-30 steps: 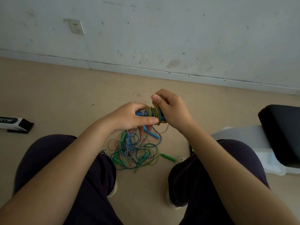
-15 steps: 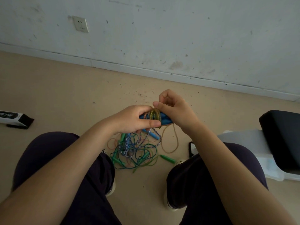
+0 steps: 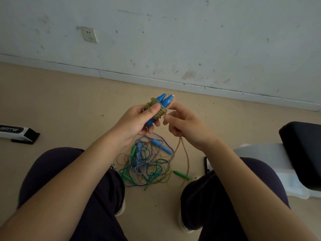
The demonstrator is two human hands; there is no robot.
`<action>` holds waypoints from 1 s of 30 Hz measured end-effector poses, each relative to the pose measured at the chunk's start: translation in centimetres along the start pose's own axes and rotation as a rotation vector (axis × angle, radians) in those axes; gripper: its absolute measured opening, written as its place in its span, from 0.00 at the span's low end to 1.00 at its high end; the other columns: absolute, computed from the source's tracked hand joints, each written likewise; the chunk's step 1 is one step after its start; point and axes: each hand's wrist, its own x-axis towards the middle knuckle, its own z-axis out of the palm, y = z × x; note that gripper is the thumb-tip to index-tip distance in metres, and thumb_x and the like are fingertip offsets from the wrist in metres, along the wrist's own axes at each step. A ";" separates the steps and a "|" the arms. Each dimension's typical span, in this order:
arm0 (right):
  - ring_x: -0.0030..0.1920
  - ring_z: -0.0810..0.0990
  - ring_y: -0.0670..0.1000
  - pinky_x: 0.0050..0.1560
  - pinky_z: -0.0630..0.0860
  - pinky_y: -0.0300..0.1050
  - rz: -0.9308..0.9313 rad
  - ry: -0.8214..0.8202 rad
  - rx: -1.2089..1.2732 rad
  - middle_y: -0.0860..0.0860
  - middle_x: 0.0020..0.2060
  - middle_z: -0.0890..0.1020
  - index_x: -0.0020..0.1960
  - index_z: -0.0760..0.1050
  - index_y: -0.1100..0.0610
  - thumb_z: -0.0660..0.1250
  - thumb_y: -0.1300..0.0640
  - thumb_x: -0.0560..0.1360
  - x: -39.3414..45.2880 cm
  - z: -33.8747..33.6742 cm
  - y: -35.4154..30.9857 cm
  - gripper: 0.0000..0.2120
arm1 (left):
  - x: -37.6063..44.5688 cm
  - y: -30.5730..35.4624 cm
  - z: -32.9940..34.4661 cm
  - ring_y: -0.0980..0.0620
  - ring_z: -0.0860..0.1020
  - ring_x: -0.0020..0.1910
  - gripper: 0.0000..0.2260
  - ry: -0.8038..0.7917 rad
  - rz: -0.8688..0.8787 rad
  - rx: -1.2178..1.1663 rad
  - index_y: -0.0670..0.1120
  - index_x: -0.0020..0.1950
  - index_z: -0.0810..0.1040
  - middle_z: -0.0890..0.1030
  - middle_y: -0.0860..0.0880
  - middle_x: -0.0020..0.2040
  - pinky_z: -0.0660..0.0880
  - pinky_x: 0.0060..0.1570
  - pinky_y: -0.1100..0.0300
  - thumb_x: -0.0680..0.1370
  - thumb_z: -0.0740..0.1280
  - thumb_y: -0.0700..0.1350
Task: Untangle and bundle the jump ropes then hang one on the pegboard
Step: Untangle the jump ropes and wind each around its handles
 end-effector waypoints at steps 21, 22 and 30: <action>0.23 0.66 0.45 0.26 0.65 0.36 0.074 0.061 -0.319 0.44 0.22 0.71 0.43 0.76 0.55 0.59 0.54 0.84 0.4 1.1 0.8 0.14 | 0.3 0.2 -1.3 0.55 0.71 0.28 0.11 -0.043 0.014 -0.303 0.43 0.52 0.72 0.77 0.47 0.38 0.64 0.23 0.67 0.74 0.69 0.46; 0.23 0.66 0.44 0.26 0.65 0.36 0.071 0.058 -0.324 0.44 0.22 0.71 0.43 0.76 0.54 0.59 0.54 0.83 0.3 0.8 0.6 0.13 | 0.4 0.3 -1.5 0.55 0.70 0.28 0.12 0.004 0.018 -0.300 0.42 0.53 0.72 0.76 0.47 0.37 0.64 0.23 0.67 0.74 0.69 0.47; 0.27 0.67 0.41 0.32 0.67 0.38 -0.049 0.044 -0.583 0.41 0.25 0.71 0.41 0.77 0.47 0.64 0.52 0.80 -0.7 -0.4 -1.1 0.09 | 1.3 -1.0 -2.1 0.55 0.73 0.28 0.14 0.186 -0.025 -0.001 0.47 0.63 0.75 0.80 0.50 0.35 0.67 0.26 0.62 0.79 0.70 0.45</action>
